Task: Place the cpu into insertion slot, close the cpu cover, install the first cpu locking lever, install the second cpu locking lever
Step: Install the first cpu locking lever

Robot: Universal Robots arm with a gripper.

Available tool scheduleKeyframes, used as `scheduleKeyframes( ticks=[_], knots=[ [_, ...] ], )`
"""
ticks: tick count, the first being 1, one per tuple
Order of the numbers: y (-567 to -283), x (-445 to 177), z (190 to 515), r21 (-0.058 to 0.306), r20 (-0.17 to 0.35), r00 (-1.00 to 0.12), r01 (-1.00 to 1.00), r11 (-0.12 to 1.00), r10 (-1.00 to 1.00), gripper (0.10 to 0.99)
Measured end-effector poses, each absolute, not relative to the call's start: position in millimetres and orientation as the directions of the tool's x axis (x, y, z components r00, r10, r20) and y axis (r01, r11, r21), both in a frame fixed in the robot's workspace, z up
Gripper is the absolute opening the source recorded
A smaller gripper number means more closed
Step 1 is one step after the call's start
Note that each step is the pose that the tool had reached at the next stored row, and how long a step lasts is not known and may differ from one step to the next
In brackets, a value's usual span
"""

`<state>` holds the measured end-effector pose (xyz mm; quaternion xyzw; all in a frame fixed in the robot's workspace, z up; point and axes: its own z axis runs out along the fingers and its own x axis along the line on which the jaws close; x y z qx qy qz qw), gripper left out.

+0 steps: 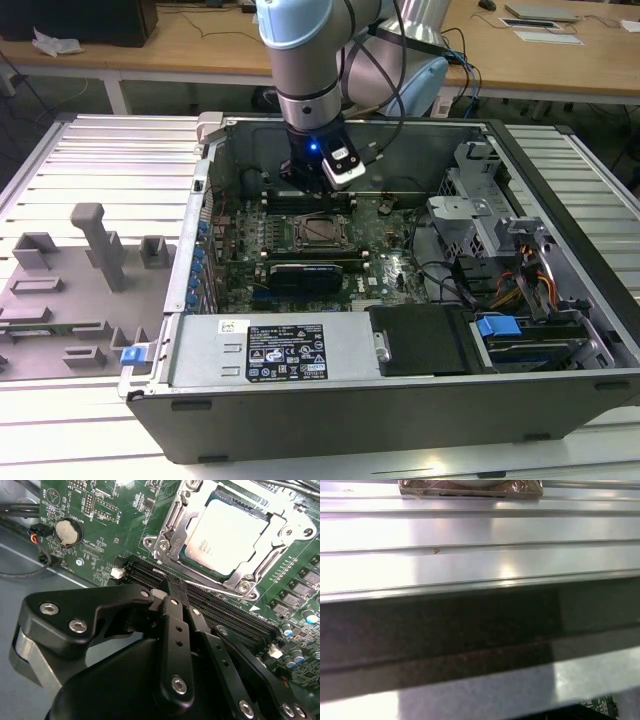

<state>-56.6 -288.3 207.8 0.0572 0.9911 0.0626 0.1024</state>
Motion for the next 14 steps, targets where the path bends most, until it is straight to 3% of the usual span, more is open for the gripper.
scheduleKeyframes(
  ticks=[14],
  knots=[
    [-294.0, -56.7, 197.4, 0.135, -0.196, -0.972, 0.103, 0.985, 0.129, 0.106]
  ],
)
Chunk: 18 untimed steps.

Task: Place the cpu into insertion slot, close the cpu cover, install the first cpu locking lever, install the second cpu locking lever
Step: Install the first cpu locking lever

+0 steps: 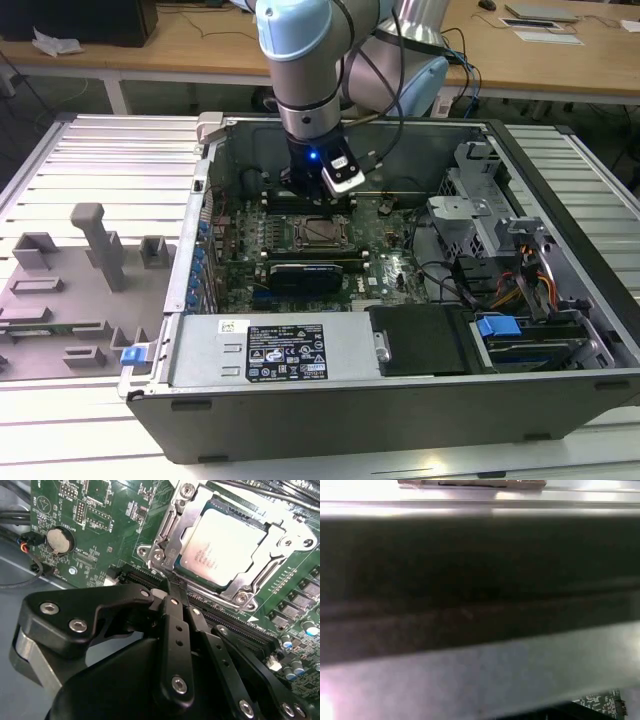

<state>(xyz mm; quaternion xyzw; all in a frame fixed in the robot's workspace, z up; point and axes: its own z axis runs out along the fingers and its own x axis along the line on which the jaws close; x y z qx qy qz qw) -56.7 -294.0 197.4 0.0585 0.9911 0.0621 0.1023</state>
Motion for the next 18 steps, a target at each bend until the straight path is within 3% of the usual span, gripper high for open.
scheduleKeyframes(
  ticks=[11, 18],
  knots=[
    [-294, -57, 205, 0.134, -0.196, -0.972, 0.103, 0.986, 0.129, 0.106],
    [-294, -57, 217, 0.102, -0.2, -0.971, 0.114, 0.988, 0.133, 0.106]
  ],
)
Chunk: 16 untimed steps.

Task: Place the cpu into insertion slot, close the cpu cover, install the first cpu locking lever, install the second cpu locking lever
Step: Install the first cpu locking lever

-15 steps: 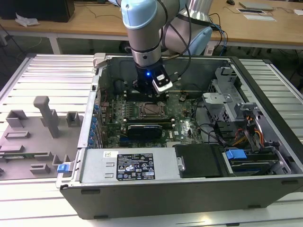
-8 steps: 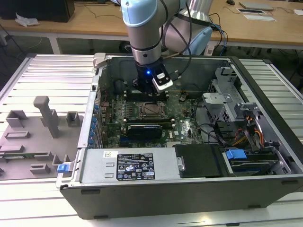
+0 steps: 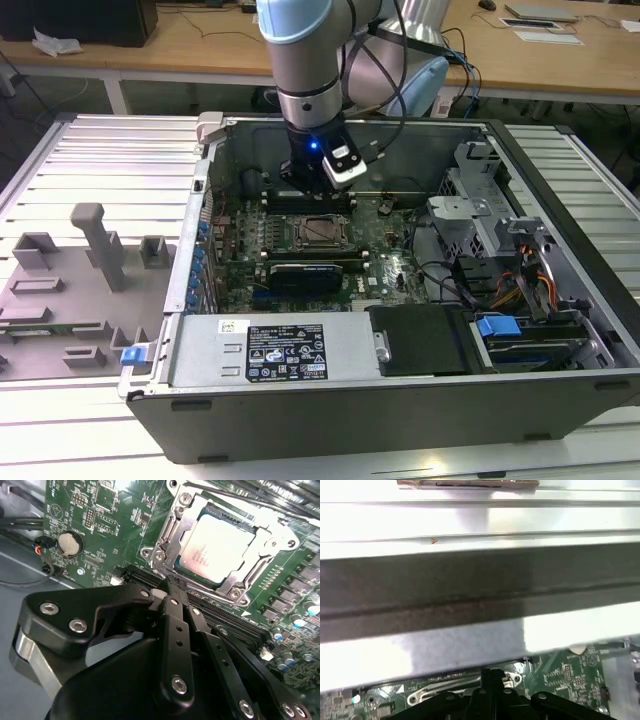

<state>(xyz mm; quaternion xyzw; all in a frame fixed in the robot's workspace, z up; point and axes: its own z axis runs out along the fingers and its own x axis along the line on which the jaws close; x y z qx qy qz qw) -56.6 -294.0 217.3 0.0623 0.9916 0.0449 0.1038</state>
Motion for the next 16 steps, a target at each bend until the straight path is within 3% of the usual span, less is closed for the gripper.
scheduleKeyframes(
  ticks=[7, 16],
  knots=[
    [-294.0, -56.6, 219.6, 0.09, -0.2, -0.97, 0.119, 0.989, 0.135, 0.106],
    [-295.3, -55.6, 218.4, 0.044, -0.124, -0.984, 0.125, 0.991, 0.13, 0.106]
  ],
)
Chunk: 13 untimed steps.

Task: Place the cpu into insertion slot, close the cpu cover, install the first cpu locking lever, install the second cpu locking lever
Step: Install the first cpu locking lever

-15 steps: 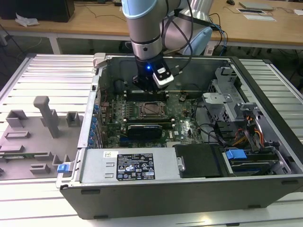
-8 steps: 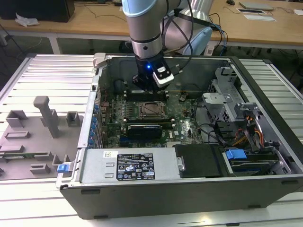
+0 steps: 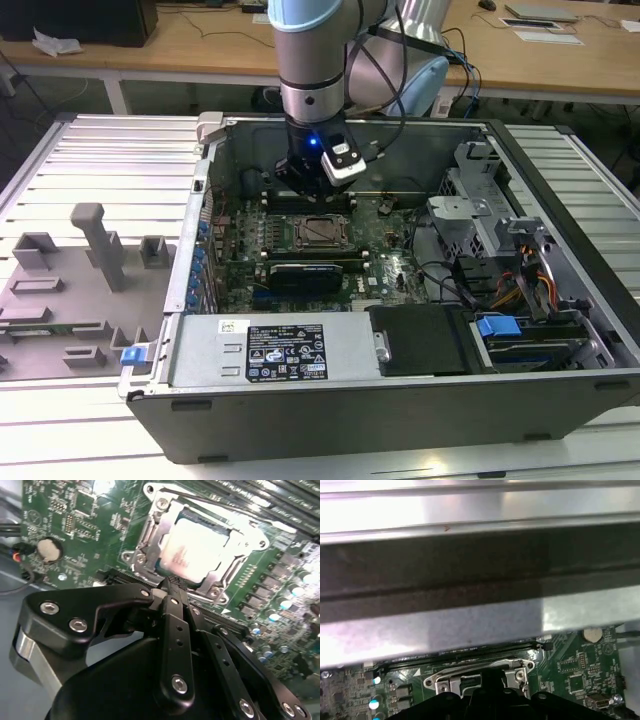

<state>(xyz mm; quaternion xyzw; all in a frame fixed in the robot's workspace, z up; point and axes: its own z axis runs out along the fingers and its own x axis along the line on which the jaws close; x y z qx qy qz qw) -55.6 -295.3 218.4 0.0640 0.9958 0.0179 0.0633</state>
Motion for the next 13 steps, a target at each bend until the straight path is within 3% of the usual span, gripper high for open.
scheduleKeyframes(
  ticks=[13],
  knots=[
    [-317, -56, 216, 0.016, -0.085, -0.988, 0.127, 0.992, 0.127, 0.106]
  ],
)
